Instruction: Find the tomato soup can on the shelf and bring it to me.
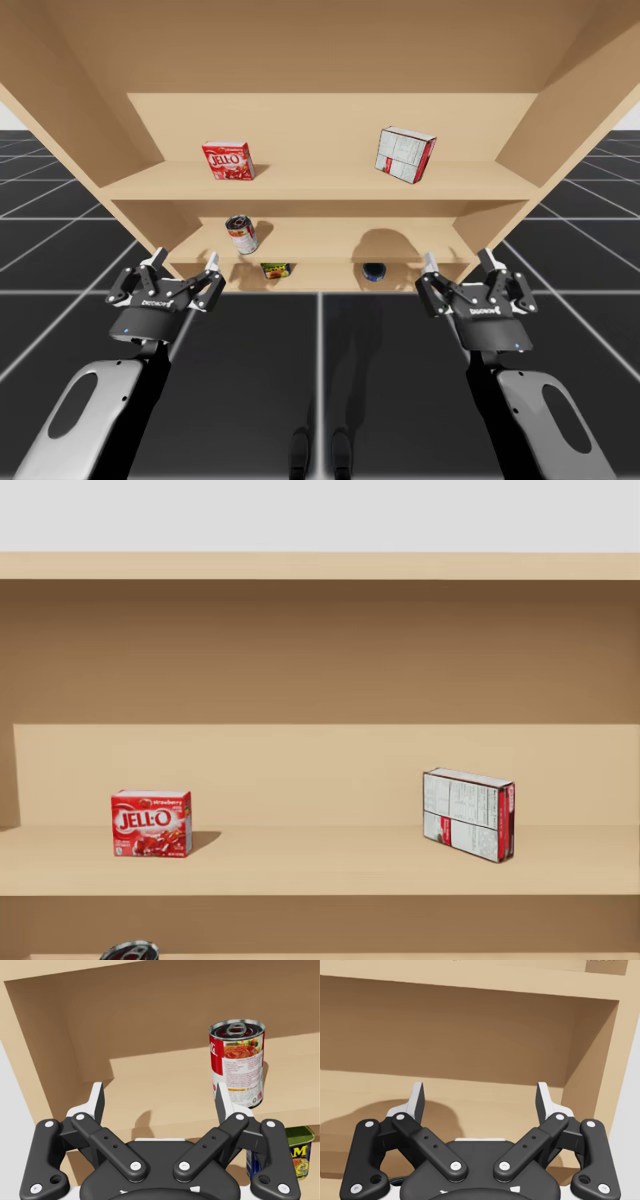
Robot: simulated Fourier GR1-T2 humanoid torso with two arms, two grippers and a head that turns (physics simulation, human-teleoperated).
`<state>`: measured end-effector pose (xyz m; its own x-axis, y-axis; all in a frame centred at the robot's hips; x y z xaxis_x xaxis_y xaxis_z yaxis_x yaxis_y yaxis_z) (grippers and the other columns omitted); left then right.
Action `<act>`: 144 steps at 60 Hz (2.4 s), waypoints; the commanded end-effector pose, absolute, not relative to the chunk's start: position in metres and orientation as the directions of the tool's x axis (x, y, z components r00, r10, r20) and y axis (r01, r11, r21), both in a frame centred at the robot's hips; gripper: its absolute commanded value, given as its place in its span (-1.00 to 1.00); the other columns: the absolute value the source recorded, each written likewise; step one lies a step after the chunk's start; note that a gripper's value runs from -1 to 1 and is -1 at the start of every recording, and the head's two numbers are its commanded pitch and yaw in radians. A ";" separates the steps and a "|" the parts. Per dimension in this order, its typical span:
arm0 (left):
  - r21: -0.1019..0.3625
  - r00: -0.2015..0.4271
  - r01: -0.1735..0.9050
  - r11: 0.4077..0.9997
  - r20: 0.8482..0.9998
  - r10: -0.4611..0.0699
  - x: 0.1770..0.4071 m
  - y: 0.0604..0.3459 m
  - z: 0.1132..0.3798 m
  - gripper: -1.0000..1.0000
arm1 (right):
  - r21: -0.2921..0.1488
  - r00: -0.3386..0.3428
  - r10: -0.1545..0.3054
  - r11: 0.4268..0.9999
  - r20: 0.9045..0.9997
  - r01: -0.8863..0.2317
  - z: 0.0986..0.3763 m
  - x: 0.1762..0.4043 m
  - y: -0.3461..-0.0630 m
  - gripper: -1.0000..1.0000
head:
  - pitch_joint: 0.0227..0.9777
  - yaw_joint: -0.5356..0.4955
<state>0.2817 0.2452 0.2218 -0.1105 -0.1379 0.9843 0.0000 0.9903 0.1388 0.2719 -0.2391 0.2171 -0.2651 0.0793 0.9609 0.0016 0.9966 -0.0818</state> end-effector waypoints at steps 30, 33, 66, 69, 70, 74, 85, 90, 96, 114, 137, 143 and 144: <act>0.151 -0.110 -0.004 0.988 0.982 -0.151 0.281 0.248 0.221 -1.00 | -0.092 -0.226 0.086 0.996 0.970 -0.016 0.216 0.269 -0.240 -1.00 | -0.40 0.13; 0.152 -0.107 -0.002 0.988 0.983 -0.151 0.281 0.249 0.221 -1.00 | -0.100 -0.225 0.094 0.995 0.970 -0.013 0.215 0.269 -0.240 -1.00 | -0.31 0.18; 0.126 -0.116 0.027 0.992 0.986 -0.122 0.275 0.247 0.225 -1.00 | -0.118 -0.214 0.111 0.993 0.971 -0.020 0.211 0.270 -0.239 -1.00 | 0.10 0.53; 0.127 -0.120 0.028 0.991 0.985 -0.123 0.273 0.246 0.226 -1.00 | -0.118 -0.214 0.111 0.993 0.971 -0.020 0.211 0.270 -0.239 -1.00 | 0.10 0.53; 0.126 -0.121 0.029 0.992 0.985 -0.121 0.273 0.246 0.226 -1.00 | -0.118 -0.214 0.112 0.993 0.971 -0.020 0.210 0.270 -0.239 -1.00 | 0.10 0.54; 0.097 -0.122 0.051 0.994 0.988 -0.090 0.270 0.242 0.229 -1.00 | -0.118 -0.212 0.111 0.993 0.971 -0.019 0.210 0.270 -0.238 -1.00 | 0.10 0.55; 0.047 -0.079 0.110 0.993 0.996 -0.039 0.263 0.227 0.248 -1.00 | -0.114 -0.207 0.110 0.993 0.972 -0.011 0.209 0.271 -0.238 -1.00 | 0.09 0.56; 0.036 -0.057 0.135 0.990 0.998 -0.028 0.264 0.224 0.253 -1.00 | -0.114 -0.205 0.110 0.993 0.973 -0.008 0.208 0.271 -0.239 -1.00 | 0.10 0.57; 0.035 -0.040 0.146 0.989 0.999 -0.030 0.268 0.218 0.255 -1.00 | -0.113 -0.204 0.109 0.994 0.973 -0.003 0.208 0.272 -0.239 -1.00 | 0.10 0.55; -0.006 0.029 0.175 0.985 1.000 0.001 0.295 0.201 0.260 -1.00 | -0.108 -0.204 0.107 0.994 0.973 0.004 0.208 0.272 -0.244 -1.00 | 0.11 0.55; -0.039 0.072 0.121 0.992 0.997 0.030 0.334 0.190 0.246 -1.00 | -0.108 -0.204 0.108 0.994 0.973 0.012 0.210 0.271 -0.248 -1.00 | 0.11 0.52; -0.033 0.074 0.099 0.995 0.997 0.026 0.346 0.190 0.243 -1.00 | -0.108 -0.207 0.109 0.994 0.972 0.013 0.211 0.271 -0.248 -1.00 | 0.10 0.52; -0.030 0.072 0.097 0.995 0.997 0.024 0.347 0.189 0.243 -1.00 | -0.108 -0.208 0.108 0.994 0.972 0.013 0.211 0.271 -0.248 -1.00 | 0.10 0.52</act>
